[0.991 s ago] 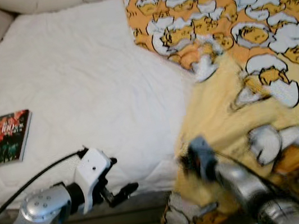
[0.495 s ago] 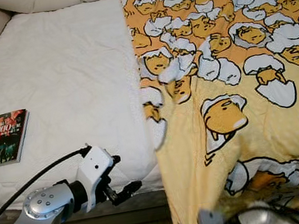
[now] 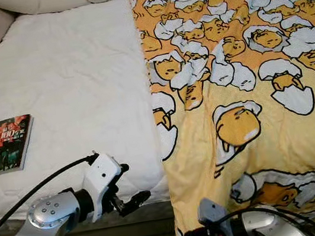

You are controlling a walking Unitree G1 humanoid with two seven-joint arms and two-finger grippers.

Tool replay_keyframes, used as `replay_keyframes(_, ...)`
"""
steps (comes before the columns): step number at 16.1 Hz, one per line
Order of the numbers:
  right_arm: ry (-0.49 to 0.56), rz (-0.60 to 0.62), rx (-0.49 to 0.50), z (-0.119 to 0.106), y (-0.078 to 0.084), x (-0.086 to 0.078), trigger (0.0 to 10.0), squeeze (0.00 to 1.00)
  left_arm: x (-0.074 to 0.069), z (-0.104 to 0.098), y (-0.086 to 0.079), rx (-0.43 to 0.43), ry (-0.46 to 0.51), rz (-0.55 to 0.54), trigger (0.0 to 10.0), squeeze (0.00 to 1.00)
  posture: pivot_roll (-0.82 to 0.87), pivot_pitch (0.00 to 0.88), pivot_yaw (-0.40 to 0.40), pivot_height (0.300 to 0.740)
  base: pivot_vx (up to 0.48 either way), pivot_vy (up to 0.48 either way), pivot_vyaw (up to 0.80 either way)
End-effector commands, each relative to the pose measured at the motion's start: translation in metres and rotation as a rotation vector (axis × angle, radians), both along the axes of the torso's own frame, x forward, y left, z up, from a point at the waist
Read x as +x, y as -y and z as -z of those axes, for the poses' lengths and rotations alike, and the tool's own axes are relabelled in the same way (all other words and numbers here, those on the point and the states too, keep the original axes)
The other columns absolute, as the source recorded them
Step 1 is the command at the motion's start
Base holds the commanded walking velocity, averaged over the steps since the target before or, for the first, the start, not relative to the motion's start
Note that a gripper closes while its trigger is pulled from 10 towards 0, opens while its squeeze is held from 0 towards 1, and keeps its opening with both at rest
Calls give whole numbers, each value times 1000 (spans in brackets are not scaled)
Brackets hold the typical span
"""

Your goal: Clean up the room

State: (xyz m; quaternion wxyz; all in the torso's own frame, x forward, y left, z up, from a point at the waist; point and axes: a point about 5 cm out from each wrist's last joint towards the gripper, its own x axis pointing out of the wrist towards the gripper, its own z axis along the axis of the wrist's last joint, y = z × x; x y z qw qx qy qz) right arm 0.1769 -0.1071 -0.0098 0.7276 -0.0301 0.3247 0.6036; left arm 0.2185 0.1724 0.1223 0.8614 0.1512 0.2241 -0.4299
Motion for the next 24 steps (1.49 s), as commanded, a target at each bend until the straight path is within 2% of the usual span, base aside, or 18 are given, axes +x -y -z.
replay_keyframes(1, 13, 42, 0, -2, 4, 4, 10000, 1000, 2, 0, 0, 6, 17, 0, 10000, 380, 133, 0, 25, 740, 0, 0, 0)
replay_keyframes(5, 95, 199, -1, -15, 11, 18, 10000, 1000, 3, 10, -3, -69, 13, -115, 10000, 380, 88, 0, -2, 740, 0, 0, 0)
replay_keyframes(6, 180, 367, -10, -22, 18, 31, 10000, 424, 6, 15, -5, -101, 40, -251, 10000, 380, 82, 0, -11, 740, 0, 0, 0)
replay_keyframes(7, 228, 497, -13, -26, 23, 40, 10000, 0, 12, 19, -6, -137, 71, -359, 10000, 380, 70, 0, -19, 740, 0, 0, 0)
replay_keyframes(9, 303, 737, -60, -35, 37, 52, 10000, 0, 17, 21, -9, -166, 115, -499, 10000, 396, 57, 0, -24, 740, 0, -171, 0)
replay_keyframes(10, 359, 942, -93, -46, 51, 56, 10000, 0, 22, 20, -10, -175, 155, -604, 10000, 396, 27, 0, -13, 740, 0, -450, 0)
replay_keyframes(12, 389, 1035, -113, -51, 59, 54, 10000, 0, 25, 21, -11, -167, 175, -647, 10000, 396, 10, 0, -1, 740, 0, -454, 0)
replay_keyframes(13, 407, 1113, -159, -48, 66, 50, 10000, 0, 23, 24, -11, -148, 177, -657, 10000, 396, -11, 0, 14, 740, 0, -454, 0)
replay_keyframes(14, 406, 1160, -162, -46, 69, 50, 10000, 0, 23, 25, -10, -141, 181, -662, 10000, 396, -23, 0, 14, 740, 0, -450, 0)
replay_keyframes(16, 469, 1218, -231, -47, 69, 60, 10000, 0, 26, 25, -10, -123, 215, -690, 10000, 396, 5, 0, -11, 740, 0, -452, 0)
replay_keyframes(18, 462, 1242, -180, -51, 59, 62, 10000, 0, 30, 26, -12, -90, 247, -698, 10000, 392, 12, 0, -13, 740, 0, -442, 0)
replay_keyframes(20, 451, 1250, -129, -53, 50, 66, 10000, 0, 36, 24, -13, -102, 254, -703, 10000, 392, 12, 0, -11, 740, 0, -435, 0)
replay_keyframes(24, 446, 1267, -103, -55, 46, 72, 10000, 0, 44, 25, -15, -94, 274, -733, 10000, 388, 17, 0, -21, 740, 0, -423, 0)
